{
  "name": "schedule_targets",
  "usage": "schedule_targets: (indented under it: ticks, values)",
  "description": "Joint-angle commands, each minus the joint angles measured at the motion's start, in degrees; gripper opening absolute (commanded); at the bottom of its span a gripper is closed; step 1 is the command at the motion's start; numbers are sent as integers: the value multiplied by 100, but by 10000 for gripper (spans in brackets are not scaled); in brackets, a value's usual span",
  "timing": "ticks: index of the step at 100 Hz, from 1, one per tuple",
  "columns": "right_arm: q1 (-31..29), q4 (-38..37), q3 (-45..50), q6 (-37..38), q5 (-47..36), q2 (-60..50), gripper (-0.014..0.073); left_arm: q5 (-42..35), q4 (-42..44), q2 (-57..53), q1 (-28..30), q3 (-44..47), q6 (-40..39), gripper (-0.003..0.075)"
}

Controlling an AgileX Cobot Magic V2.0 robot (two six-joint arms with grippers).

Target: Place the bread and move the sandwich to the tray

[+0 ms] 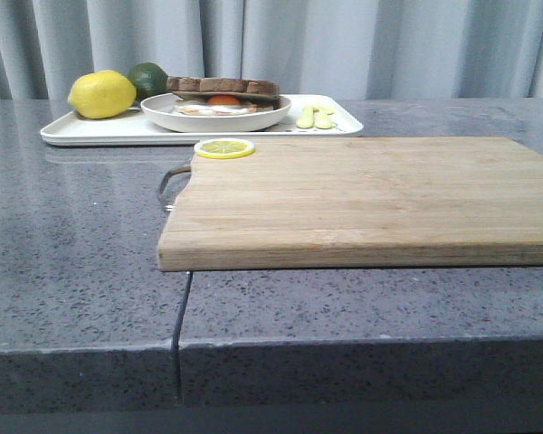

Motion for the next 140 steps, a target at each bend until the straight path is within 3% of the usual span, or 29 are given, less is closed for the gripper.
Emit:
schedule_targets:
  ticks: [1,33,68,79,104,140]
  values:
    - [-45,-69,-136,5,-504,56,459,-1154,-188,-821,-43,808,105,228]
    - [-45,-69,-136,5,-486,56,459,-2471,-226,-3057,-43,3384,105,228]
    - [-45,-69,-136,5,-239,56,447,-2833,-226,-3752,-43,4543,105,226]
    - [-45,-69,-136,5,-129,56,329,-2845,-226,-3752,-43,4646,105,181]
    - [-45,-69,-136,5,-132,56,-124,-2857,-226,-3752,-43,4668,105,-18]
    - [-45,-69,-136,5,-149,56,-116,-2857,-226,-3752,-43,4668,105,-19]
